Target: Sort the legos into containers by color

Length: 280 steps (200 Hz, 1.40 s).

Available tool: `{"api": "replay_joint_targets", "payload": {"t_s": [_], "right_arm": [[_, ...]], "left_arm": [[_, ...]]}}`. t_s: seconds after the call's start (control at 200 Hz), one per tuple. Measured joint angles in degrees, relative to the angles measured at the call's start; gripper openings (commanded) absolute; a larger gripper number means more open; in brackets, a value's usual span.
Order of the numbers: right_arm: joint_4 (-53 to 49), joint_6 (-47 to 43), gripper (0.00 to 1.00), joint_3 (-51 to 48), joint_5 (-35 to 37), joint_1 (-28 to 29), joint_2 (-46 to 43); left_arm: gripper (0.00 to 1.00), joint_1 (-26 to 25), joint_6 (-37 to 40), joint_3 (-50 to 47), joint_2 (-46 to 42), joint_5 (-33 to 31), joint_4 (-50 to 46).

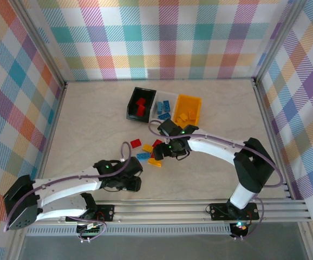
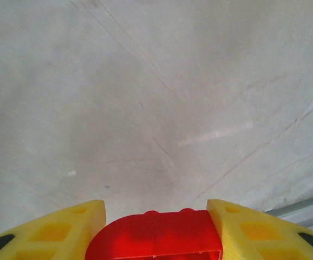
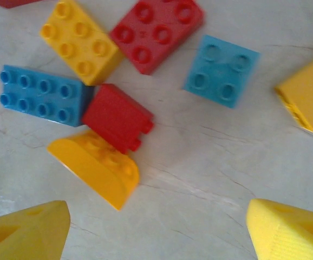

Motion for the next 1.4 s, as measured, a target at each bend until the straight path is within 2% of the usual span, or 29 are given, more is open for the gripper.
{"api": "replay_joint_targets", "payload": {"t_s": [0.165,0.285,0.335,0.54,0.645,0.88,1.065,1.27,1.4], "right_arm": [[0.0,-0.2,0.85,2.4,-1.1,1.3,5.0],[-1.0,1.1,0.88,5.0,-0.9,2.6,8.4],[-1.4,2.0,0.91,6.4,-0.4,3.4,9.8],[-2.2,5.4,0.91,9.2,1.2,7.0,13.2],[-2.4,6.0,0.88,9.2,1.4,7.5,13.9],[-2.2,5.4,0.76,9.3,1.6,7.3,15.1],[-2.9,5.4,0.7,10.7,1.4,8.4,15.2],[-3.9,5.1,0.55,11.4,1.6,11.0,15.1],[-4.7,4.5,0.55,12.5,2.3,11.2,15.6]], "left_arm": [[0.48,12.6,5.4,6.3,-1.0,0.6,-3.4],[0.48,21.7,10.3,13.1,2.7,1.0,-3.6],[0.48,23.9,12.1,16.4,5.3,1.0,-3.6],[0.48,30.4,18.2,30.4,17.4,1.9,-2.4],[0.48,32.6,20.2,36.5,23.4,2.1,-1.8],[0.48,35.1,23.2,48.3,36.6,4.2,-1.6],[0.48,36.8,24.6,52.9,42.1,6.0,-1.9],[0.48,38.4,25.8,60.7,48.2,7.3,-2.8],[0.48,38.6,26.2,67.4,53.2,8.4,-3.8]]}}
